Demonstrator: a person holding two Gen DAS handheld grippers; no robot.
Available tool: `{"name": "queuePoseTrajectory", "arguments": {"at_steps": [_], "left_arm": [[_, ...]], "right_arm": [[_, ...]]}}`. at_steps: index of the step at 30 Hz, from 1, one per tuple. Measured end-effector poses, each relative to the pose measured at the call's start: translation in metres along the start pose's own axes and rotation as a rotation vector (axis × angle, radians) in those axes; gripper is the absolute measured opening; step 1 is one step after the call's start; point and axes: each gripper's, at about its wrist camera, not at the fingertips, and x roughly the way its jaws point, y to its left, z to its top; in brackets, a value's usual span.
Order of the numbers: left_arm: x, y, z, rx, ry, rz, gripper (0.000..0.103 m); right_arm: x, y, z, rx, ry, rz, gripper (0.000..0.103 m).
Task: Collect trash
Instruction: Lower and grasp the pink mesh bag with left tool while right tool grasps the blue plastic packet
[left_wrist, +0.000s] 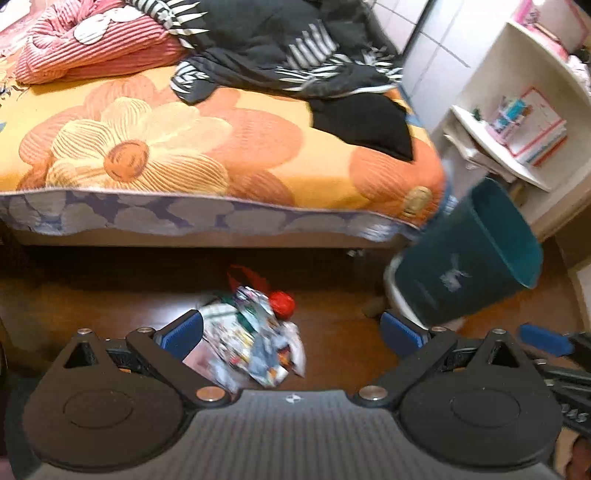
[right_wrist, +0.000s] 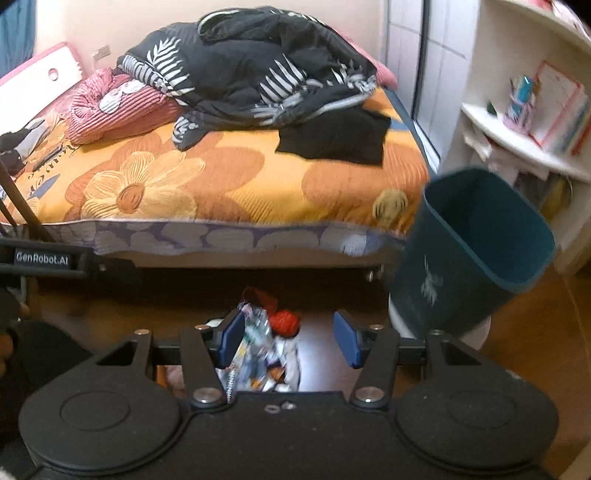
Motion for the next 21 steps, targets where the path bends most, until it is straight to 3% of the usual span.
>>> {"name": "queuePoseTrajectory", "arguments": {"at_steps": [3, 8, 11, 15, 21], "left_arm": [[0.035, 0.02, 0.018, 0.009, 0.016, 0.03, 0.103], [0.114, 0.048, 0.033, -0.003, 0.095, 0.094, 0.103], [0.171, 0.066, 0.036, 0.022, 0.199, 0.096, 0.103], [0.239, 0.086, 0.03, 0.157, 0.347, 0.044, 0.103], [0.323, 0.112, -0.005, 0.385, 0.521, 0.082, 0.103]], "right_arm": [[0.037, -0.004, 0.005, -0.041, 0.012, 0.064, 0.053], [0.119, 0.003, -0.002, -0.115, 0.121, 0.145, 0.053], [0.169, 0.014, -0.01, -0.139, 0.204, 0.19, 0.053], [0.231, 0.036, -0.024, -0.169, 0.282, 0.224, 0.053], [0.317, 0.049, -0.051, -0.104, 0.425, 0.258, 0.053]]}}
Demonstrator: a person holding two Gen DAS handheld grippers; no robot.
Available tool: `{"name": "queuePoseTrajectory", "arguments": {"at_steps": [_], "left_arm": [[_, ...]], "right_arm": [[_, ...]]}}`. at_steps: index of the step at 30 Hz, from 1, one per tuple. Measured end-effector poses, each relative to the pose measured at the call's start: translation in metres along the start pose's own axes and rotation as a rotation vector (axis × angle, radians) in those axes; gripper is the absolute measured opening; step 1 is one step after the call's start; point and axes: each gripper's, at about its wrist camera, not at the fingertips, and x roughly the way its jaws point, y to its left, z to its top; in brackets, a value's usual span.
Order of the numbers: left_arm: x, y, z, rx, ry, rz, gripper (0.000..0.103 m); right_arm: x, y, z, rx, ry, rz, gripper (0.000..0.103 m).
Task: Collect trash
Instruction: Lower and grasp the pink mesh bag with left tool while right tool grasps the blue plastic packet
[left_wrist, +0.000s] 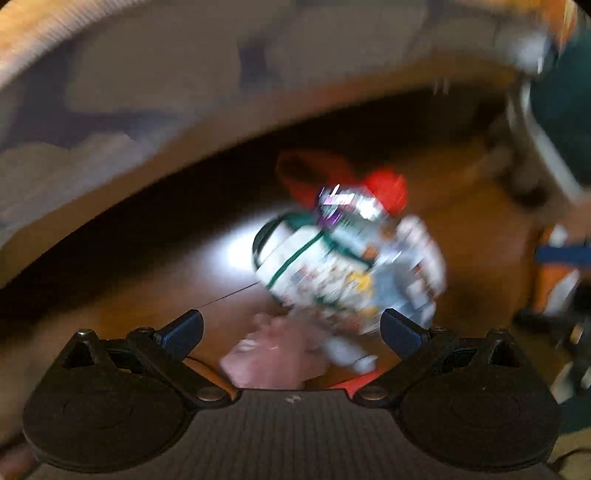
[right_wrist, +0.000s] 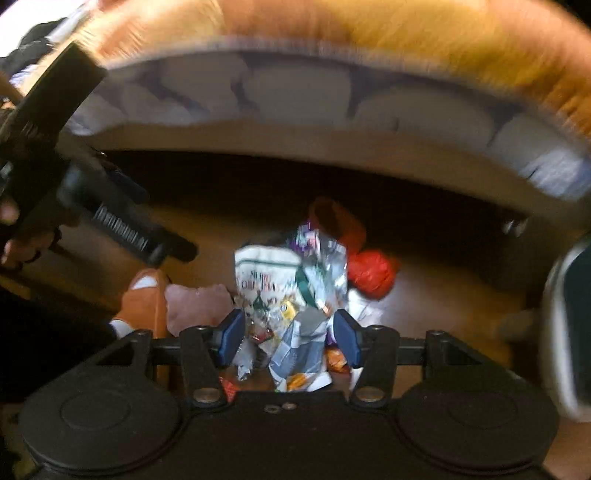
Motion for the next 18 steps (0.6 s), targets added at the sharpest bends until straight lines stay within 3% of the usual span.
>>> {"name": "queuePoseTrajectory", "arguments": {"at_steps": [3, 5, 14, 18], "left_arm": [[0.046, 0.003, -0.008, 0.067, 0.09, 0.014, 0.102], [0.067, 0.005, -0.015, 0.083, 0.141, -0.023, 0.102], [0.139, 0.002, -0.037, 0.163, 0.254, -0.008, 0.102], [0.16, 0.001, -0.043, 0.166, 0.294, -0.005, 0.089]], "right_arm": [[0.037, -0.004, -0.003, 0.041, 0.071, -0.002, 0.051], [0.057, -0.006, -0.005, 0.045, 0.108, -0.01, 0.051], [0.109, -0.001, -0.014, 0.018, 0.205, -0.032, 0.049], [0.123, 0.002, -0.012, -0.014, 0.207, -0.055, 0.048]]}}
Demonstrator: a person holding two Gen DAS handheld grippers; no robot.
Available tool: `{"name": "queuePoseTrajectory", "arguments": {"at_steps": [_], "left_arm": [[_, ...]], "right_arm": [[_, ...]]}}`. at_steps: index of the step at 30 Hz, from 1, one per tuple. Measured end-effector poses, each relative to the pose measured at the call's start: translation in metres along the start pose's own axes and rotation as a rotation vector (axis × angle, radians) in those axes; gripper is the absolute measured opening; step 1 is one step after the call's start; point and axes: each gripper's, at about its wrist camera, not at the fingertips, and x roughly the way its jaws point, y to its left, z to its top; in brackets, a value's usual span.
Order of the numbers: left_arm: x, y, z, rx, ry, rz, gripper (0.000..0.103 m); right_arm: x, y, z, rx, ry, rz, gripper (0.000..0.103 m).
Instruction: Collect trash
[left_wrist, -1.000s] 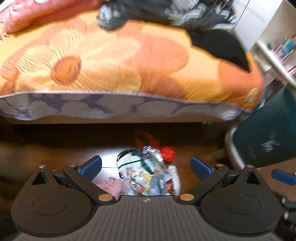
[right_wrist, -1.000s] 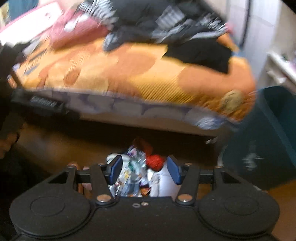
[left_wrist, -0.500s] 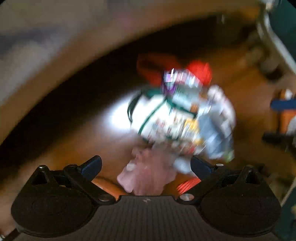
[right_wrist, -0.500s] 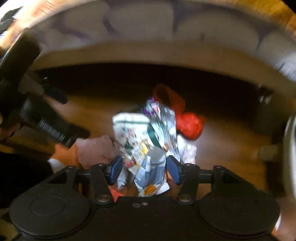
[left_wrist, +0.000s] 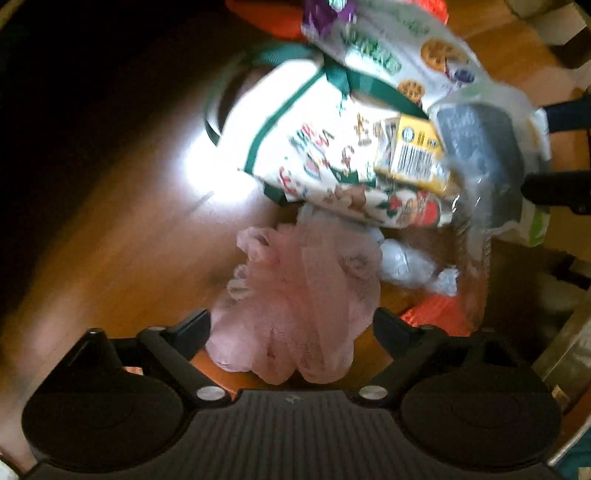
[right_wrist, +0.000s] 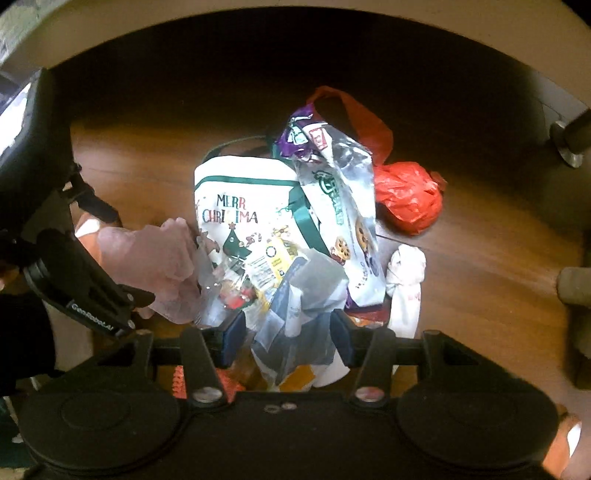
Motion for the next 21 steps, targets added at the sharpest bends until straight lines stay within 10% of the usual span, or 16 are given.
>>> {"name": "queuePoseTrajectory", "arguments": {"at_steps": [4, 7, 14, 21], "left_arm": [[0.012, -0.006, -0.001, 0.034, 0.023, 0.023, 0.072], [0.022, -0.009, 0.002, 0.027, 0.033, 0.017, 0.054], [0.014, 0.0, 0.003, -0.015, 0.004, -0.006, 0.017], [-0.021, 0.007, 0.005, -0.028, -0.045, 0.018, 0.01]], "right_arm": [[0.013, -0.003, 0.002, -0.006, 0.008, -0.021, 0.042], [0.019, -0.004, 0.003, 0.001, 0.031, -0.027, 0.006], [0.007, -0.005, -0.003, -0.009, -0.001, -0.044, 0.002], [-0.027, -0.008, -0.015, 0.013, -0.042, -0.079, 0.002]]}}
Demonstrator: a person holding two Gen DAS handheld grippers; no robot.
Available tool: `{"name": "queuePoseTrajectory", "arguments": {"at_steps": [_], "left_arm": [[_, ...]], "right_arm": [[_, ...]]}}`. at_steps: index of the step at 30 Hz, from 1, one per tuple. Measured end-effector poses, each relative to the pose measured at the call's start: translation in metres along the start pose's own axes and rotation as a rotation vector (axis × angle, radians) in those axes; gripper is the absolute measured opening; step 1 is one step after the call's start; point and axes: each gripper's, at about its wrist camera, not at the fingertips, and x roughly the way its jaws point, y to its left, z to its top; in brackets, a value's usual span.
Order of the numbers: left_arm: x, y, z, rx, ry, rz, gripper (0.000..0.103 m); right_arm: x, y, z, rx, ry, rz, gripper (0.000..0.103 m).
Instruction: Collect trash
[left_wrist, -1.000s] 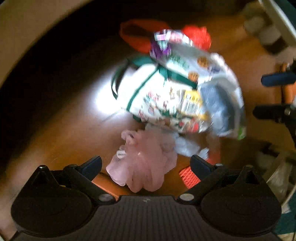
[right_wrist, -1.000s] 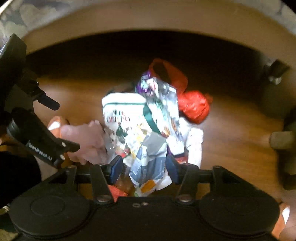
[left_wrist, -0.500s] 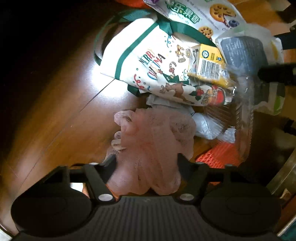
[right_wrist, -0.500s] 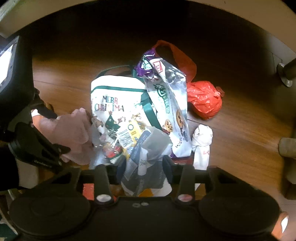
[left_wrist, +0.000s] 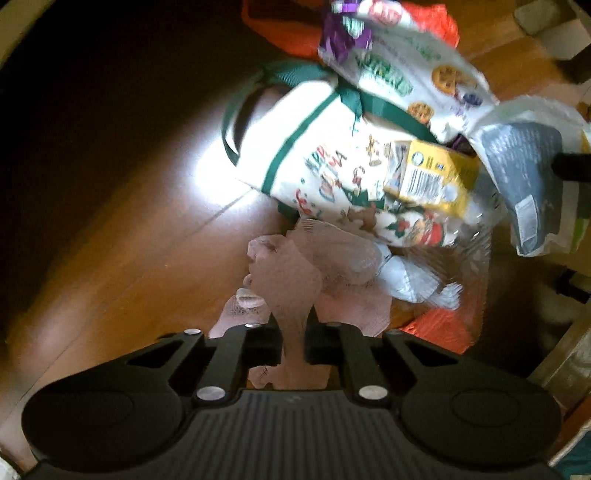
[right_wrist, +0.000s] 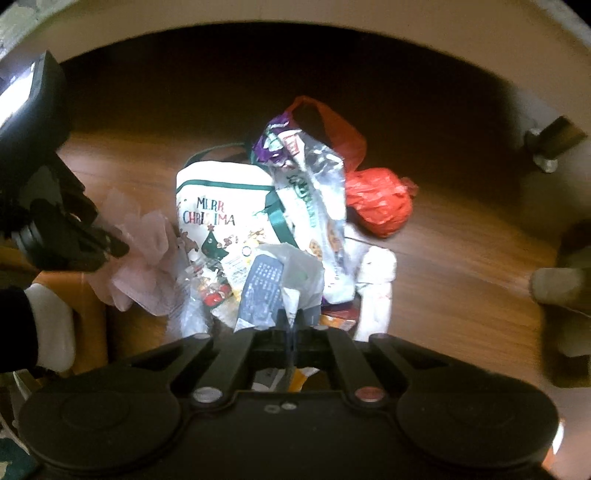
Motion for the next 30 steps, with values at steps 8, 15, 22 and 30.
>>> {"name": "queuePoseTrajectory", "arguments": {"at_steps": [8, 15, 22, 30], "left_arm": [[-0.07, -0.027, 0.0, 0.041, -0.104, 0.036, 0.007], [-0.143, -0.061, -0.005, 0.044, -0.248, 0.063, 0.007], [-0.23, -0.086, -0.018, -0.021, -0.402, 0.064, 0.007], [-0.326, -0.139, -0.031, -0.011, -0.567, 0.061, 0.007]], "right_arm": [[-0.062, -0.013, -0.009, 0.087, -0.099, -0.012, 0.002], [-0.133, -0.017, -0.018, 0.124, -0.216, -0.02, 0.001], [-0.223, -0.033, -0.045, 0.151, -0.359, -0.029, 0.001], [-0.315, -0.063, -0.086, 0.193, -0.507, -0.072, 0.001]]}}
